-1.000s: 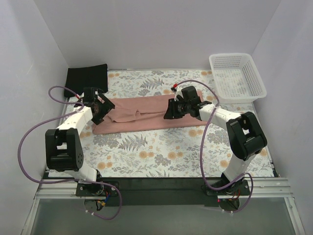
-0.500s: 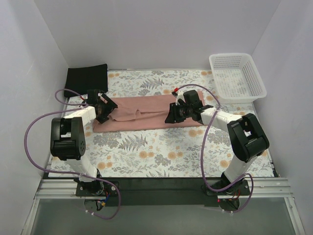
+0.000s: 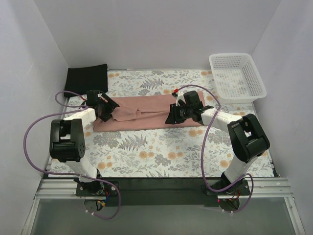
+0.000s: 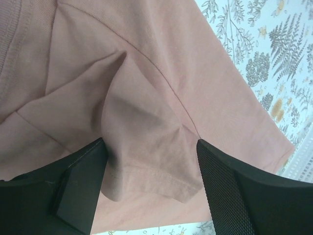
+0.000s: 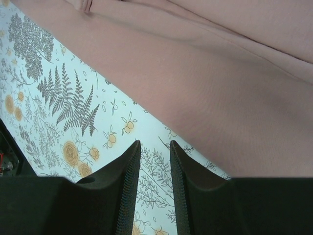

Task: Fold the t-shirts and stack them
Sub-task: Fold the tshirt

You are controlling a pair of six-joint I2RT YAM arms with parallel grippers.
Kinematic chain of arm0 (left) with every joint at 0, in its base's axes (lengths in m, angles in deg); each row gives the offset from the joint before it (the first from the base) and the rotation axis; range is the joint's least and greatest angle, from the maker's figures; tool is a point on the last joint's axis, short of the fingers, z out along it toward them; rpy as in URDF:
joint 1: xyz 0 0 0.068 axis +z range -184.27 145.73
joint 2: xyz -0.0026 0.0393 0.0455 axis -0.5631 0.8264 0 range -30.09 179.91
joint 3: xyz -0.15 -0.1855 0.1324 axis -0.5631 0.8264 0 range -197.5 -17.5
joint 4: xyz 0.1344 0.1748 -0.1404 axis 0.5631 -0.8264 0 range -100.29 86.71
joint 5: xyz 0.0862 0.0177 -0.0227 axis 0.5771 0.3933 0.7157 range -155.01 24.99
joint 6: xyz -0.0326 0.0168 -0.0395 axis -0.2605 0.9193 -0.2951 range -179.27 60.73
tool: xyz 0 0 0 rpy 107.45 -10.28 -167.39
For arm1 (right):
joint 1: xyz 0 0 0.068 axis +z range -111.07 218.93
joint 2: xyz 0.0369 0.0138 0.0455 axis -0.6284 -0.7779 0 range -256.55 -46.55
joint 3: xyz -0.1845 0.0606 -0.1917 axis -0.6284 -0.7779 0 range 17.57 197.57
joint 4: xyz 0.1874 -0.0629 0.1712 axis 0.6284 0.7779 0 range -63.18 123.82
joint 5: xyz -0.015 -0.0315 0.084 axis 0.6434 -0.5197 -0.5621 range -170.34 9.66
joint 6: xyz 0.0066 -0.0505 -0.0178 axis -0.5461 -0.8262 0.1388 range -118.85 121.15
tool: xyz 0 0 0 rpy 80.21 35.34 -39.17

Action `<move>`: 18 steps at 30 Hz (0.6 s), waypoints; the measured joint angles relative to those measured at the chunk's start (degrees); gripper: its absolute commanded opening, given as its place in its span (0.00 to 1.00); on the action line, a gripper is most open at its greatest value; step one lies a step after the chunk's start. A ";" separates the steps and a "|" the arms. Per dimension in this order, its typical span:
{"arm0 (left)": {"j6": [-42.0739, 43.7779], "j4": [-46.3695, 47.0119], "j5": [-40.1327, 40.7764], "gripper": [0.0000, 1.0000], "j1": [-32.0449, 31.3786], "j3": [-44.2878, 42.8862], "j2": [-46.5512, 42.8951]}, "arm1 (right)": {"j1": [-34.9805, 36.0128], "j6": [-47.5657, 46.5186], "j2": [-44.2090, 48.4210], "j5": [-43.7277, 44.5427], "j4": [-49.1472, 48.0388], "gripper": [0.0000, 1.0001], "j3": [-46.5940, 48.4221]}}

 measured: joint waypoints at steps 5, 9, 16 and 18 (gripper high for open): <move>-0.28 -1.60 0.07 0.66 0.00 0.28 -4.70 | 0.00 -0.11 0.24 -0.02 -0.02 0.37 0.00; 0.02 -4.74 1.22 0.63 0.00 -0.04 -9.11 | 0.00 -0.20 0.26 -0.04 -0.02 0.37 0.00; 2.14 -13.84 8.92 0.59 0.00 -1.84 -15.91 | 0.00 -0.52 0.31 0.28 0.00 0.38 0.00; 3.13 -15.43 10.62 0.59 0.00 -1.84 -16.57 | -0.11 -1.16 0.44 1.33 0.07 0.37 0.00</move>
